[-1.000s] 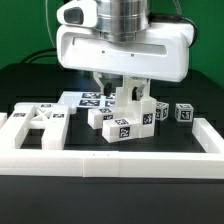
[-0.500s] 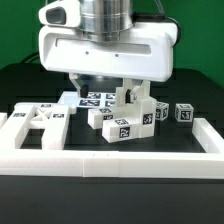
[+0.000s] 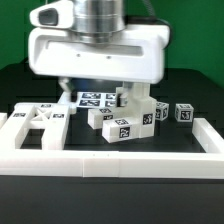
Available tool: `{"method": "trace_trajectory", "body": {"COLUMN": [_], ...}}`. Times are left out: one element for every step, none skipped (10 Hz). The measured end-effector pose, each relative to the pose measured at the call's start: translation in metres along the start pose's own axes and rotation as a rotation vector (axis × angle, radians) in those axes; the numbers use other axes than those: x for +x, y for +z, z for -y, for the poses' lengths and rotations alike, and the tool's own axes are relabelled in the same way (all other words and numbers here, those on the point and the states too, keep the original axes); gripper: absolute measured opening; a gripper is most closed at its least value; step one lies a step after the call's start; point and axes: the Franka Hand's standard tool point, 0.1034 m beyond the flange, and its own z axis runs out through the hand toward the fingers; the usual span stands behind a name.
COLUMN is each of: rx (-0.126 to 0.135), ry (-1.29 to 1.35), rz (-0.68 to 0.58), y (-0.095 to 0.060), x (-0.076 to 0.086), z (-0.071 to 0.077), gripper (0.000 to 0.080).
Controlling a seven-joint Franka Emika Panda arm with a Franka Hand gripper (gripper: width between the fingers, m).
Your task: Assemble chair
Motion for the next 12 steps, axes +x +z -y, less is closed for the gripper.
{"method": "trace_trajectory", "body": {"rx": [-0.011, -0.019, -0.017, -0.017, -0.018, -0.018, -0.031, -0.053, -0.057, -0.053, -0.053, -0.053], "ry": [-0.039, -0.057, -0.053, -0.053, -0.053, -0.057, -0.18, -0.311, -0.387, -0.352, -0.355, -0.354], "rz": [-0.044, -0.071, -0.067, -0.067, -0.067, -0.068, -0.097, -0.132, -0.128, -0.129, -0.128, -0.128], "y": [0.002, 0.003, 0.004, 0.004, 0.004, 0.004, 0.006, 0.008, 0.01, 0.011, 0.011, 0.011], "x": [0.01, 0.016, 0.015, 0.015, 0.015, 0.015, 0.017, 0.018, 0.017, 0.017, 0.017, 0.017], "z": [-0.01, -0.015, -0.013, -0.013, -0.013, -0.014, -0.021, -0.036, -0.047, -0.047, -0.046, -0.047], "gripper": [0.0649, 0.0649, 0.0649, 0.0649, 0.0649, 0.0649, 0.0649, 0.0649, 0.0649, 0.0649, 0.0649, 0.0649]}}
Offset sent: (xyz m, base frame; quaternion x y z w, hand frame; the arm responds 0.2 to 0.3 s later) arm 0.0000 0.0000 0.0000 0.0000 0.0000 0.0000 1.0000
